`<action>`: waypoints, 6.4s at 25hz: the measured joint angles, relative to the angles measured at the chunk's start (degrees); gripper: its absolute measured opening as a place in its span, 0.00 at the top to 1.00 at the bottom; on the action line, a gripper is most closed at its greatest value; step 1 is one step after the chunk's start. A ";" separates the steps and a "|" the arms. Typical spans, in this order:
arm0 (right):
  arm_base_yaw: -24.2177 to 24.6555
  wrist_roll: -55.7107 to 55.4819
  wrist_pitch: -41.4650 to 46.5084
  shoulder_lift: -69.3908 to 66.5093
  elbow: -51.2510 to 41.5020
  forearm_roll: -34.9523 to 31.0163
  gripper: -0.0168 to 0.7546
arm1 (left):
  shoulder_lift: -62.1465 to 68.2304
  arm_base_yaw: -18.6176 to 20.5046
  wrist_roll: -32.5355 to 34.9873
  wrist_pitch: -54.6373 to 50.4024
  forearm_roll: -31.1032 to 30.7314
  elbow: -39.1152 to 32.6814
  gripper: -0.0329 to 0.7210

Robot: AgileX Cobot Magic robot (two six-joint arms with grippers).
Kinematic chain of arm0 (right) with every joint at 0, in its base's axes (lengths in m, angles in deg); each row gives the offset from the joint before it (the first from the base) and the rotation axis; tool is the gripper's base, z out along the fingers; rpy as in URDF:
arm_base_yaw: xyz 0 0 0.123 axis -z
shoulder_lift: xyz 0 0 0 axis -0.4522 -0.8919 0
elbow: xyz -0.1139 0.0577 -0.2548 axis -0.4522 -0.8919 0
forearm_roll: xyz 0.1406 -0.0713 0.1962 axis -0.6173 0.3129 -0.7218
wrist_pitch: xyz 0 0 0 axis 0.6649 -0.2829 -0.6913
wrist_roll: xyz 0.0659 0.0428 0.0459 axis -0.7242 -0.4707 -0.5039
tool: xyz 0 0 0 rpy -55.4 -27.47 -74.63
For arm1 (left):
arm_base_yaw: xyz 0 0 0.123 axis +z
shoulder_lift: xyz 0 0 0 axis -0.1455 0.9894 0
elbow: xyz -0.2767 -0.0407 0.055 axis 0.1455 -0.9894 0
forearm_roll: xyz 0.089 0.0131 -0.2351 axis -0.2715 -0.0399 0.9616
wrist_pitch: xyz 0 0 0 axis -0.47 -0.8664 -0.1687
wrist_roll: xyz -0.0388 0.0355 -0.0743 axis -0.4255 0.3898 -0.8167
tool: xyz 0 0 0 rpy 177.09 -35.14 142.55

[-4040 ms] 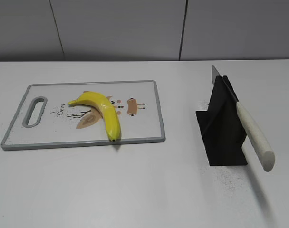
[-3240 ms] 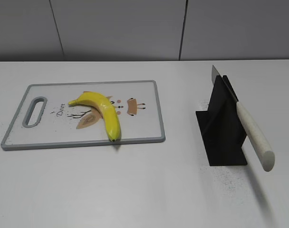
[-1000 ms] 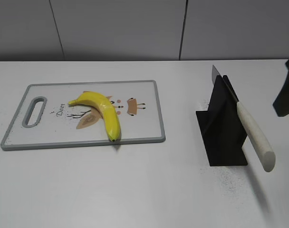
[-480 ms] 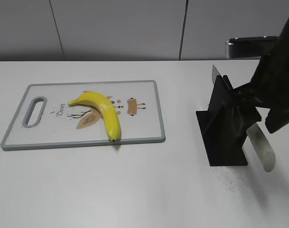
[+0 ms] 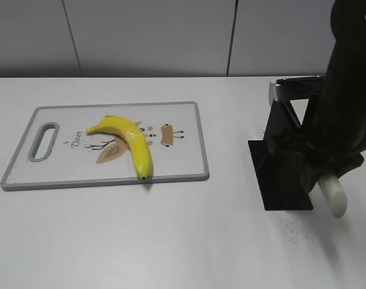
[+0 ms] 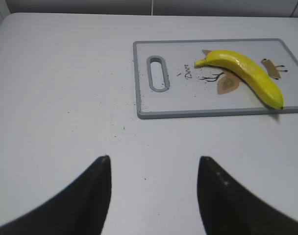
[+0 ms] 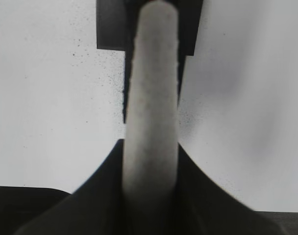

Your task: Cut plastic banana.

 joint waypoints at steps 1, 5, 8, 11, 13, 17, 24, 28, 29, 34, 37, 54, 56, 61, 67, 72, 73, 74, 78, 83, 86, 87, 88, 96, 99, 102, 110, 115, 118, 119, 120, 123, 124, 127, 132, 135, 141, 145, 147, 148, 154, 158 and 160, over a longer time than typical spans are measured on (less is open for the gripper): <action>0.07 -0.45 0.12 0.00 0.00 0.18 0.73 | 0.00 0.00 0.00 0.00 0.00 0.00 0.23; 0.07 -1.01 1.19 0.06 0.00 0.17 0.73 | 0.00 0.00 0.00 -0.06 0.00 0.00 0.23; 0.02 -1.32 1.56 1.07 0.00 -0.31 0.73 | 0.00 0.00 0.00 -0.06 0.00 0.00 0.23; 0.02 -1.79 1.94 3.40 0.00 -0.90 0.73 | 0.00 0.00 0.00 -0.06 0.00 0.00 0.23; 0.02 -2.11 2.14 5.33 0.00 -1.19 0.73 | 0.00 0.00 0.00 -0.06 0.00 0.00 0.23; 0.02 -2.56 2.41 9.48 0.00 -1.42 0.73 | 0.00 0.00 0.00 -0.06 0.00 0.00 0.23; 0.02 -2.76 2.82 14.43 0.17 -1.43 0.74 | 0.00 0.00 0.00 -0.06 0.00 0.00 0.23; -0.04 -2.74 3.07 15.72 2.18 -0.88 0.74 | 0.00 0.00 0.00 -0.06 0.00 0.00 0.23; -0.04 -2.74 3.37 15.85 2.92 -0.75 0.74 | 0.00 0.00 0.00 -0.06 0.00 0.00 0.23; -0.04 -2.74 5.92 15.85 6.74 1.02 0.74 | 0.00 0.00 0.00 -0.06 0.00 0.00 0.23; -0.04 -2.74 6.65 15.85 9.78 2.67 0.74 | 0.00 0.00 0.00 -0.06 0.00 0.00 0.23; -0.04 32.52 7.01 13.40 17.52 4.62 0.74 | 0.99 0.00 2.41 0.17 1.49 0.00 0.23; -0.04 43.25 6.96 12.37 17.65 4.24 0.74 | 3.10 0.00 4.41 0.17 2.56 0.06 0.23; -0.04 67.68 4.80 10.06 17.86 0.90 0.74 | 11.95 0.00 14.98 5.15 7.72 1.66 0.23; -0.04 78.32 3.20 4.94 21.14 -5.78 0.74 | 26.23 0.00 33.25 14.63 18.17 2.89 0.24; -0.04 81.97 3.39 0.12 25.67 -7.86 0.74 | 39.67 0.00 49.06 20.21 26.41 6.37 0.30; -0.04 82.62 3.67 -0.93 26.78 -8.14 0.74 | 41.95 0.00 51.54 20.75 27.54 7.64 0.30; -0.04 83.54 3.90 -1.89 27.77 -8.40 0.74 | 44.63 0.00 54.22 20.98 28.52 9.14 0.31; -0.04 87.26 4.40 -5.04 31.46 -9.96 0.74 | 54.05 0.00 62.09 21.51 29.84 15.90 0.32; -0.04 93.16 4.40 -9.04 35.92 -13.57 0.74 | 64.05 0.00 71.10 21.41 30.93 24.60 0.32; -0.04 95.75 4.35 -12.35 39.43 -17.79 0.74 | 69.25 0.00 76.18 19.55 33.10 29.67 0.31; -0.04 96.02 4.35 -13.63 40.56 -18.75 0.74 | 71.10 0.00 77.79 18.02 34.13 31.43 0.29; -0.09 96.17 4.35 -14.65 41.96 -19.56 0.74 | 72.67 0.00 79.69 16.61 35.20 33.10 0.26; -0.75 97.07 4.34 -20.84 50.99 -20.60 0.74 | 84.84 -3.80 86.26 12.25 36.28 42.72 0.19; -0.79 97.66 4.27 -21.79 51.68 -20.59 0.74 | 88.11 -6.04 86.63 13.63 34.61 45.28 0.19; -0.81 98.75 4.27 -21.87 51.82 -20.58 0.74 | 90.63 -6.79 86.84 14.59 34.18 46.69 0.22; -0.81 99.03 3.73 -21.87 51.88 -20.58 0.74 | 93.56 -6.83 86.84 14.59 31.83 46.90 0.58; -0.68 99.10 2.78 -21.87 51.93 -20.49 0.74 | 94.33 -7.02 87.07 14.37 31.51 46.92 0.94; 0.09 99.60 2.65 -22.02 51.93 -21.22 0.74 | 95.20 -7.08 87.49 14.25 31.46 46.97 0.97; 0.40 99.74 2.65 -22.22 51.93 -21.86 0.74 | 95.80 -7.08 87.57 14.25 31.61 46.97 0.97; 0.61 99.80 2.75 -22.71 52.00 -22.11 0.74 | 96.49 -7.08 87.61 14.31 31.95 47.08 0.97; 1.26 99.34 3.05 -25.46 52.00 -21.48 0.74 | 100.31 -7.42 87.66 14.72 32.55 47.27 0.97; 1.32 98.64 3.14 -26.93 52.00 -20.88 0.74 | 101.76 -7.67 87.66 15.18 32.55 47.27 0.97; 1.32 94.95 3.74 -31.66 52.00 -18.60 0.74 | 107.32 -8.34 87.66 16.68 32.31 47.27 0.97; 1.32 90.16 3.87 -40.31 52.17 -15.45 0.73 | 117.38 -9.76 87.22 21.31 32.49 47.55 0.96; 1.44 89.69 3.33 -41.31 52.76 -15.25 0.72 | 118.18 -9.96 86.95 21.19 32.59 48.59 0.96; 1.44 88.84 4.33 -39.00 52.56 -14.71 0.72 | 116.59 -10.03 86.24 18.66 31.47 49.71 0.96; 1.32 88.67 6.30 -32.96 52.37 -14.69 0.72 | 109.84 -10.03 85.66 15.24 30.09 50.29 0.97; 1.27 88.67 6.93 -29.33 52.43 -14.69 0.72 | 105.37 -10.03 85.46 13.45 29.74 50.73 0.97; 1.27 88.67 7.14 -27.73 52.48 -14.74 0.72 | 103.42 -10.03 85.40 12.70 29.74 50.85 0.97; 1.20 88.78 7.70 -24.23 52.48 -15.47 0.72 | 97.47 -10.03 85.13 11.31 29.26 50.85 0.97; 1.19 88.83 7.70 -24.23 52.48 -15.52 0.72 | 97.46 -10.03 83.84 11.25 29.11 50.85 0.93; 1.19 88.58 7.70 -24.23 52.48 -14.83 0.72 | 97.46 -9.97 82.93 11.17 29.11 50.85 0.77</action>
